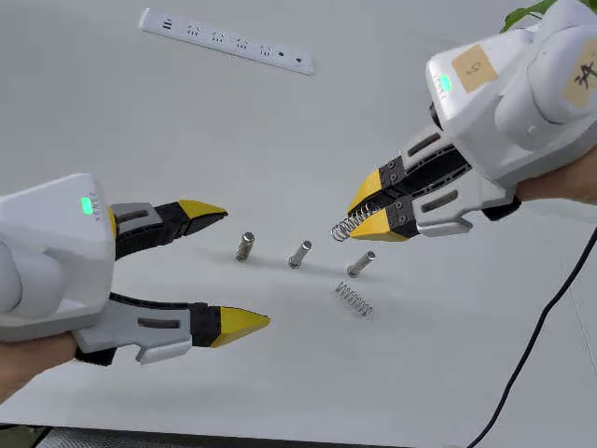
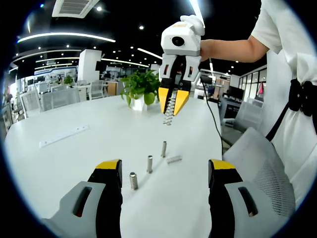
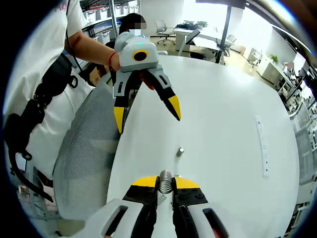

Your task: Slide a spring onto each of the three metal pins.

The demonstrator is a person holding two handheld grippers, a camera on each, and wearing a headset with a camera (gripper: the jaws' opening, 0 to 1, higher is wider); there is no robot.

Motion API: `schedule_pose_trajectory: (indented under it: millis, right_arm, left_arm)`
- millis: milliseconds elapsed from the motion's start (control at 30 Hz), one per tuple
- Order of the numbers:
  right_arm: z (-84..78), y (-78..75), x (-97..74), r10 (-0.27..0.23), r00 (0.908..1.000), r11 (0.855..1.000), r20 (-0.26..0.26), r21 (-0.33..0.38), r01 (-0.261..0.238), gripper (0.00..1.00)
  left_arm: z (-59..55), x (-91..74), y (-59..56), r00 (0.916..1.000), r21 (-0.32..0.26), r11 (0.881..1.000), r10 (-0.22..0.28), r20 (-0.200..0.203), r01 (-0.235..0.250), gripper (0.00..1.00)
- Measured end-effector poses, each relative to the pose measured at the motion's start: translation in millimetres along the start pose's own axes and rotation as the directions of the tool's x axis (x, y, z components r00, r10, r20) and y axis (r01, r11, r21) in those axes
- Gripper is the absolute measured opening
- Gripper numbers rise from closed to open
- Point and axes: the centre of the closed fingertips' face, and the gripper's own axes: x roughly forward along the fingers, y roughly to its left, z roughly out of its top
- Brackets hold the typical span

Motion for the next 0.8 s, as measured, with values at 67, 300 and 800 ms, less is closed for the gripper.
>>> schedule_pose_trajectory:
  millis: [67,300,800]
  right_arm:
    - [-3.3,-5.0,5.3,-0.01,0.9999,1.0,-0.011,0.011,0.011,0.07]
    - [-15.3,-17.6,26.3,-0.031,0.9981,0.999,-0.054,0.033,0.033,0.07]
    - [-36.7,-26.6,68.4,-0.019,0.9932,0.998,-0.114,0.061,0.026,0.07]
  left_arm:
    - [-0.3,-1.6,2.6,0.9999,-0.001,1.0,0.009,0.009,-0.009,0.75]
    - [-2.6,-4.4,8.0,0.9994,-0.034,0.999,0.018,0.029,-0.017,0.84]
    - [-7.1,-2.0,13.0,0.9986,-0.071,0.997,0.008,0.053,-0.005,0.95]
